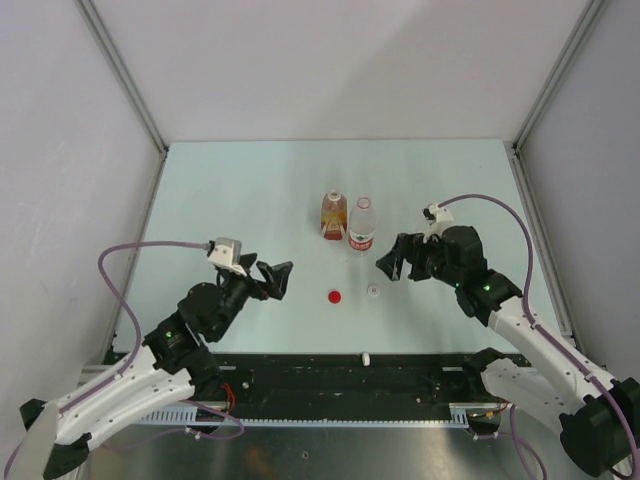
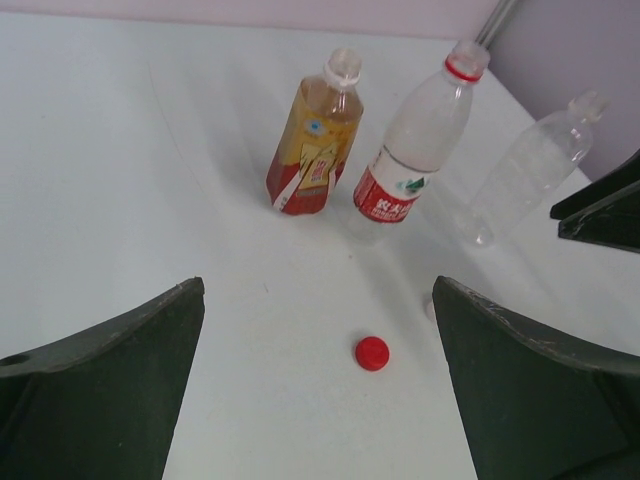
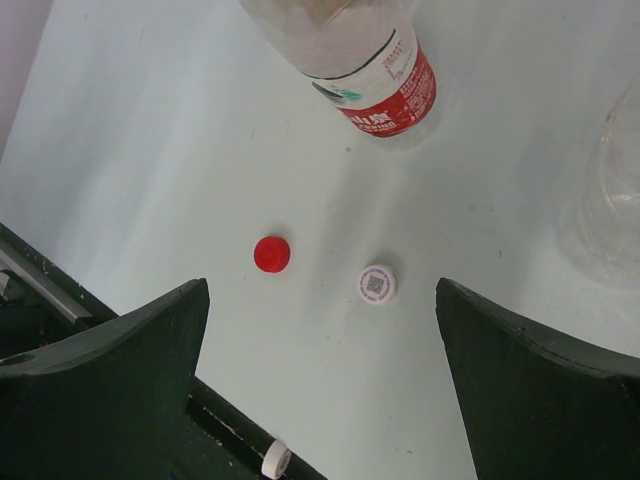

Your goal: Unscrew the bottle caps

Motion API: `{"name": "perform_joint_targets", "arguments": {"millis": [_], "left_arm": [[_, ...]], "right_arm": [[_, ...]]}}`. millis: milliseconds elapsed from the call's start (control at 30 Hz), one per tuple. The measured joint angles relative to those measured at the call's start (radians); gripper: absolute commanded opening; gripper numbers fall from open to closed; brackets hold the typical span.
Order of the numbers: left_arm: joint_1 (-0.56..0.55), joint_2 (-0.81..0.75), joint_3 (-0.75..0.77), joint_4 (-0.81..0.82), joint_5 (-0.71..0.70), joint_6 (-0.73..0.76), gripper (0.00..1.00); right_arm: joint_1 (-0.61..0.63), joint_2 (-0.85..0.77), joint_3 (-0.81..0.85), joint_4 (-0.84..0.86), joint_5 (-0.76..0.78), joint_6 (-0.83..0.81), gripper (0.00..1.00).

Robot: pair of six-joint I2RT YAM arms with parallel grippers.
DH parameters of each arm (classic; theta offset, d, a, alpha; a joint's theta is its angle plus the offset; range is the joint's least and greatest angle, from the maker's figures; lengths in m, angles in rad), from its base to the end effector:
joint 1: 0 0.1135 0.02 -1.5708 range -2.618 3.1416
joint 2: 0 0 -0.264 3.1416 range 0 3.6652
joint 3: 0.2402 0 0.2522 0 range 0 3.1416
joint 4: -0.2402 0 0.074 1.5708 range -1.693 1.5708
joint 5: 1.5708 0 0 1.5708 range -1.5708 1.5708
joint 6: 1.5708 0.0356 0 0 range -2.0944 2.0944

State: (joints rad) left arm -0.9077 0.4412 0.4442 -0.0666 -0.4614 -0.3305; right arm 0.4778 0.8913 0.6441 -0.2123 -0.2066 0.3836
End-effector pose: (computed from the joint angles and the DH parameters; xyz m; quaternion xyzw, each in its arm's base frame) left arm 0.0936 -0.0941 0.2802 0.0521 0.7251 -0.2508 0.6393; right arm 0.1777 0.1002 0.2688 -0.0941 0.8415 0.2987 0.4402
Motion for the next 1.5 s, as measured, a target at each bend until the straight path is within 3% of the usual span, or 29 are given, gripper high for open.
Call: {"name": "perform_joint_targets", "arguments": {"millis": [433,900,1067,1367,1500], "left_arm": [[0.0,0.095,-0.024,-0.011,0.087,-0.116,0.99],[0.0,0.071,-0.09,-0.016,0.105,-0.05,1.0],[0.0,0.136,-0.089,-0.017,0.099,-0.024,0.99],[0.0,0.227,-0.049,-0.062,0.097,0.026,0.99],[0.0,0.226,-0.011,-0.077,0.071,0.04,0.99]], "right_arm": [[0.001,-0.003,0.0,-0.032,0.034,-0.029,0.99],[0.001,-0.084,0.0,-0.005,0.001,-0.018,0.99],[0.001,-0.143,0.0,0.003,0.003,-0.018,0.99],[0.001,-0.211,0.092,-0.028,0.081,-0.043,0.99],[0.0,-0.229,0.158,-0.05,0.2,-0.088,0.99]]}}
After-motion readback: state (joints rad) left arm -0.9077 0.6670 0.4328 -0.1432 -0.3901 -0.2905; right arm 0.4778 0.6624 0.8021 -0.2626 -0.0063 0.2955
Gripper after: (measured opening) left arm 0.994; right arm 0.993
